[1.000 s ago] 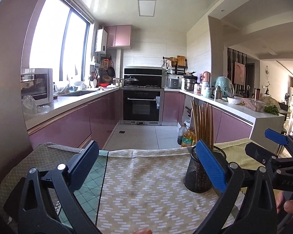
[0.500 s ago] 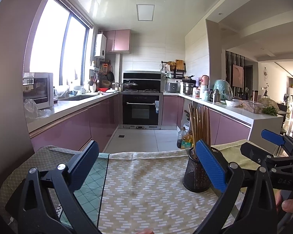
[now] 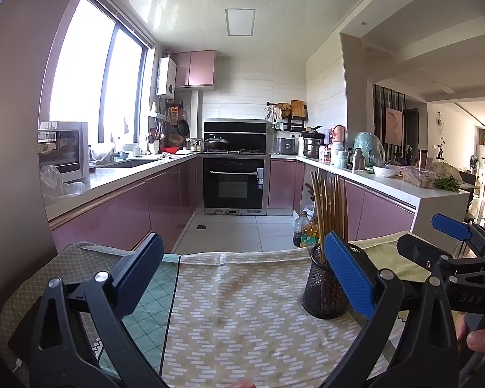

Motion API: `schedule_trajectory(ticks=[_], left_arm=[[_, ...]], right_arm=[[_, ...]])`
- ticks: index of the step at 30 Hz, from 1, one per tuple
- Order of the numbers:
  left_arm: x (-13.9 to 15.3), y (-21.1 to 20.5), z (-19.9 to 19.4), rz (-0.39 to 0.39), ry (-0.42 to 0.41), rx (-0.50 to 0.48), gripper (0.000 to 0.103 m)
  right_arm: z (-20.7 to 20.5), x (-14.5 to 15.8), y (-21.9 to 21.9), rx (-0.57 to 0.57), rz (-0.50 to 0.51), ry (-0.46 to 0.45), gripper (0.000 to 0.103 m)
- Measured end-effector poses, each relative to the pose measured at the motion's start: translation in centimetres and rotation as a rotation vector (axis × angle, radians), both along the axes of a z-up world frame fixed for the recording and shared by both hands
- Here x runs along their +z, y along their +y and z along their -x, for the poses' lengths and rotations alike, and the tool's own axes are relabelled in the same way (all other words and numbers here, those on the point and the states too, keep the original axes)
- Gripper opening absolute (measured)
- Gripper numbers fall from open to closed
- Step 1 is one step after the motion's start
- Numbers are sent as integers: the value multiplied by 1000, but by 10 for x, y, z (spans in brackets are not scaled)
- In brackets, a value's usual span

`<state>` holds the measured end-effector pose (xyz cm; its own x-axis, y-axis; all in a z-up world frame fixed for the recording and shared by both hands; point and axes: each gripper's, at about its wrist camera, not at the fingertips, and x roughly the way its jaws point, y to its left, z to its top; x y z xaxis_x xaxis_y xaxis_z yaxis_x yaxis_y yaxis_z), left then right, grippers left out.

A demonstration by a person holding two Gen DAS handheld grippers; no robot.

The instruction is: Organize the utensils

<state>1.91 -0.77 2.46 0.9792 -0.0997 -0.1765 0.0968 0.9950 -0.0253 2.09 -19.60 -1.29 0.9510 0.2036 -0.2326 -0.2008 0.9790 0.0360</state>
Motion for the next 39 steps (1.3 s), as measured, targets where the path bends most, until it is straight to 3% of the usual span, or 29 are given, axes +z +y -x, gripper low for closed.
schedule_trajectory(ticks=[39], left_arm=[[-5, 0, 1, 1, 1, -4, 98]], right_arm=[[2, 2, -5, -17, -15, -9, 97]])
